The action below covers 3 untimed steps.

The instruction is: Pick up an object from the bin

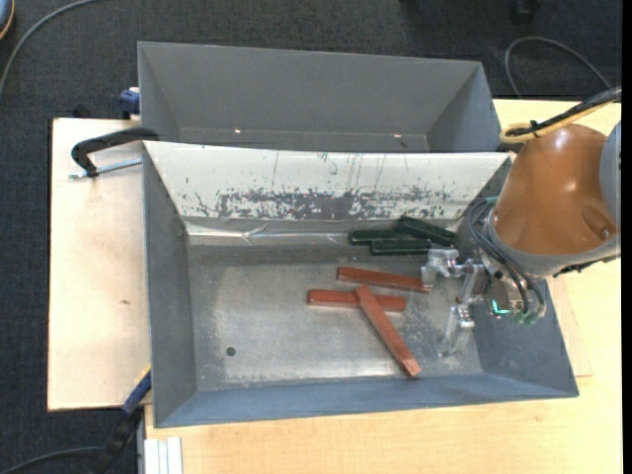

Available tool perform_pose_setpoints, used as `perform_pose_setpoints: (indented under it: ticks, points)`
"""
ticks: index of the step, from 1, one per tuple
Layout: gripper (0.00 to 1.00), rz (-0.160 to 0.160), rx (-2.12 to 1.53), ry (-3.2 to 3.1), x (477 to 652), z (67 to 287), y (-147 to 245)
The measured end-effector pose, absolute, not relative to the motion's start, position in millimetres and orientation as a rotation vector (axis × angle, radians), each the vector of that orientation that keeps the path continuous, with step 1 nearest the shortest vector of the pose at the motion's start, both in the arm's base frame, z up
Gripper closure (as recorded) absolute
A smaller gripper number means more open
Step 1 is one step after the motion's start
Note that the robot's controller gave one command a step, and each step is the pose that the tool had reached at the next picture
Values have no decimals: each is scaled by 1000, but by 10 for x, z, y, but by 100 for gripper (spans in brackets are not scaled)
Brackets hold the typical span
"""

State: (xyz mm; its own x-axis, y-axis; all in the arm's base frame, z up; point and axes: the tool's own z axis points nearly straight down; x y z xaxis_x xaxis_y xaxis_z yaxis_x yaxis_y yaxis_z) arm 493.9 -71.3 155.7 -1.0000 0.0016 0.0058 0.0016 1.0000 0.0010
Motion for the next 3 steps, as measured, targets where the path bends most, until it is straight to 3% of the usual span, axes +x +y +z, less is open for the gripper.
perform_pose_setpoints:
  ticks: [1,2,3]
  points:
    - [0,-2,94,-3144,5586,665,-659]
    - [100,0,94,-3145,5584,712,-664]
    - [100,7,757,-3063,5200,3189,-732]
